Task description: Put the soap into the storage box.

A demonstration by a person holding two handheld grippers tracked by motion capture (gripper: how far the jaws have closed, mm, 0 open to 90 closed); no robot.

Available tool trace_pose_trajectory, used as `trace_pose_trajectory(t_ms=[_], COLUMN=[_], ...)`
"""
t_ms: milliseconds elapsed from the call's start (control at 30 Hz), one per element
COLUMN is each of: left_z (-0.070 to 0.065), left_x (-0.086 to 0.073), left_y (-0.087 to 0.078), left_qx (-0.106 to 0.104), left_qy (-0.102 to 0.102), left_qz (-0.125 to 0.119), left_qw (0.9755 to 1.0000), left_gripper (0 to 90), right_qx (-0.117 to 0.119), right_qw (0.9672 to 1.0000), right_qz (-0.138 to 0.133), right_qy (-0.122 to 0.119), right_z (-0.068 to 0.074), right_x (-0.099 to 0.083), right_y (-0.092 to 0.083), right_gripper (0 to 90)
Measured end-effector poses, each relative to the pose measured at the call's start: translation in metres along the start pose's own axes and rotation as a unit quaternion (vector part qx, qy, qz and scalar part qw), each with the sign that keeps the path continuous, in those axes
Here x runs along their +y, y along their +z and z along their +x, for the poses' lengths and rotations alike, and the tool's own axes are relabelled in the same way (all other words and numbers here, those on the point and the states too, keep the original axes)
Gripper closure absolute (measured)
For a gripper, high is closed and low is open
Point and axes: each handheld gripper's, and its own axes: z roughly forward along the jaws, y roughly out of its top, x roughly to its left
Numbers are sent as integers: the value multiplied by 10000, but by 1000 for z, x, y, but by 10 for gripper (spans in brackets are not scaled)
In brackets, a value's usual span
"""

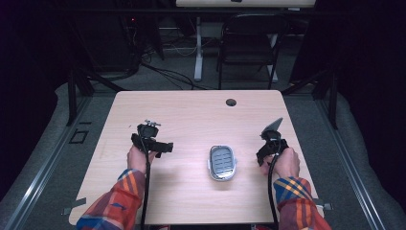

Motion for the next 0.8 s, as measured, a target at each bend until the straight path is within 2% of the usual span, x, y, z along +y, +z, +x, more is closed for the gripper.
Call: trace_pose_trajectory(t_ms=[67,100,133,233,500,533,567,633,800], left_z=[0,-1,-1,0,-1,-1,-1,-1,-1], left_x=[0,0,0,0,0,0,0,0,0], left_y=[0,0,0,0,0,0,0,0,1], left_qx=[-1,-10,-6,-6,-4,-5,-5,10,9], left_qy=[5,2,2,10,1,4,4,4,5], left_qz=[-4,-21,-17,-10,-3,0,0,-8,-4], left_qw=[10000,10000,10000,10000,10000,10000,10000,10000,10000], left_gripper=[0,1,1,1,0,0,1,0,0], right_qx=[-3,-56,-21,-38,-70,-43,-33,-35,-22], right_qw=[10000,9999,10000,10000,9998,10000,9999,9999,9998], right_qz=[9,101,17,8,165,41,125,78,89], right_qy=[-9,-87,-22,-40,-127,-53,-112,-71,-151], right_z=[0,-1,0,-1,-3,-3,-4,-3,-2], right_x=[0,1,0,0,1,0,0,0,1], right_y=[0,-3,-2,-6,-13,-13,-15,-16,-27], right_gripper=[375,375,375,375,375,375,375,375,375])
